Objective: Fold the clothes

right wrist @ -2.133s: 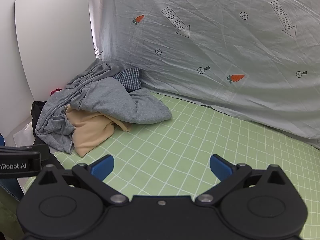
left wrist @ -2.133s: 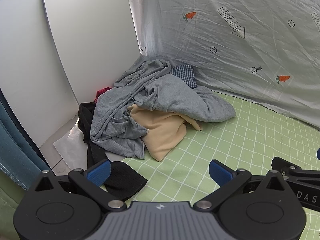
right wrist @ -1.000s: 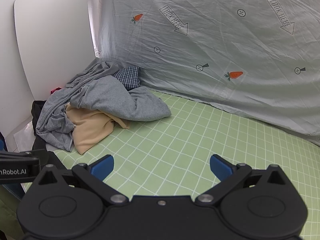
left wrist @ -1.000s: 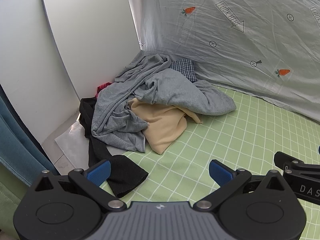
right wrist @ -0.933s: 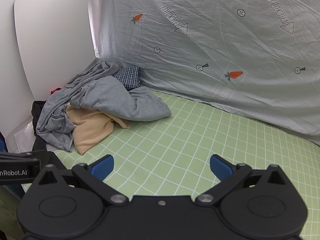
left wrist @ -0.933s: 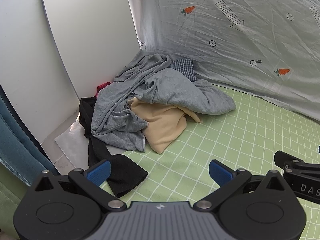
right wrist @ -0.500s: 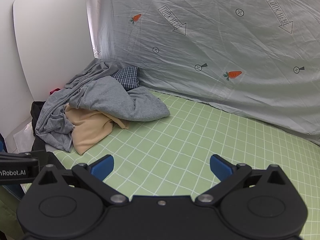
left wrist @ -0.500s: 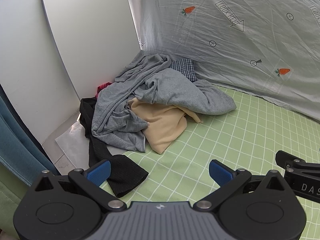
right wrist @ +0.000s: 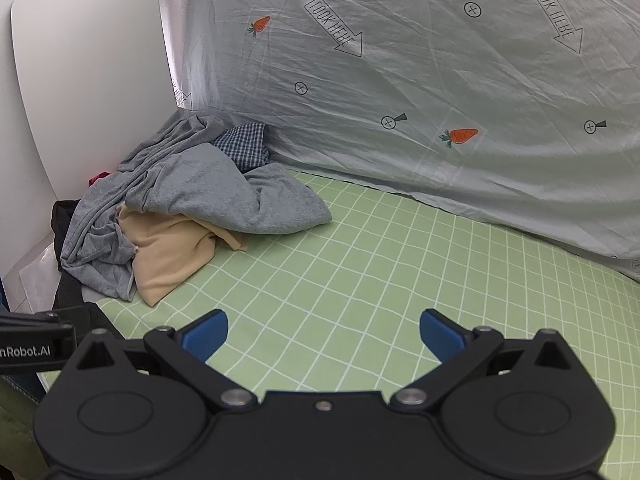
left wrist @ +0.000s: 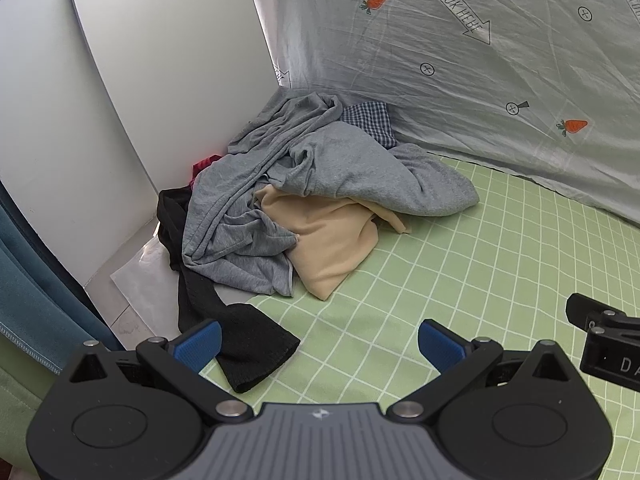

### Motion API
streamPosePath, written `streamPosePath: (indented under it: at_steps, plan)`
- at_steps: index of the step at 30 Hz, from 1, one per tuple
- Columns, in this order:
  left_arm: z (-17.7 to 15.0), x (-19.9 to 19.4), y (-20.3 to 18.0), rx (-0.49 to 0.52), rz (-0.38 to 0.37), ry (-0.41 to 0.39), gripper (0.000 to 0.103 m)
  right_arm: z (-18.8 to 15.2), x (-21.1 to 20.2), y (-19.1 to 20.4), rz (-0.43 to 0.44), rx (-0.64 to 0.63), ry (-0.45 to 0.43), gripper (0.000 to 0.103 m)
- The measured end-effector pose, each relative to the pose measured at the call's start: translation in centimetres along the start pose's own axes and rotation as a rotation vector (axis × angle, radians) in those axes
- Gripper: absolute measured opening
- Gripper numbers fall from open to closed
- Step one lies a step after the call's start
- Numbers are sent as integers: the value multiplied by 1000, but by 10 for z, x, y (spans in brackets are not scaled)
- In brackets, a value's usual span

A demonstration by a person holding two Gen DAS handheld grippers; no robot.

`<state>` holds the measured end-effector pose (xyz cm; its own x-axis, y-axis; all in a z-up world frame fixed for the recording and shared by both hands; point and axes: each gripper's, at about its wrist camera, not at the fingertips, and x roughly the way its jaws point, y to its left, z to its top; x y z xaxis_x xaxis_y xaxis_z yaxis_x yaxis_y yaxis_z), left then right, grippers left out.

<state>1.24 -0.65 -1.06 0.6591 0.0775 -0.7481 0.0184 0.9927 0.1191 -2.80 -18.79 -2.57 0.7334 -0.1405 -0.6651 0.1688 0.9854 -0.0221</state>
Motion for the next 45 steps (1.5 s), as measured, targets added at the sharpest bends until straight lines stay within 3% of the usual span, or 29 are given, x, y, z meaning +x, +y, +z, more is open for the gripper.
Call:
streamPosePath:
  at_steps: [8,14,18,23,28,30,32,37,40,44,45]
  plan:
    - [28,46,10,-65,-15,63,103,23,46,5,-5,-30,51,102]
    - [70,97,29,-92,14,113,101,66,106,13,45,-18,79,92]
    - [107,137,44,-100,28,137,97,103,157,31,85,-37,77,86]
    - [158,182,50,-94,-9,118,89,135,230,52,99,-69,96,80]
    - [193,227,39,-84,-70,124,74,152,308,48,94,-79,164,63]
    - [200,243,33,-75,-78,139,73,153,331,47,102,-80,198,59]
    - [205,258,23,-44,-86,152,70,152,350,46,112,-79,230,59]
    - [202,280,10,-23,-85,170,65,143,370,47,116,-73,243,77]
    - [200,285,12,-49,-90,174,64,141,376,36,159,-10,258,77]
    - [201,284,10,-66,-88,162,53,141,374,31,217,-36,223,62]
    - [201,282,9,-63,-81,151,41,141,370,32,211,-48,207,48]
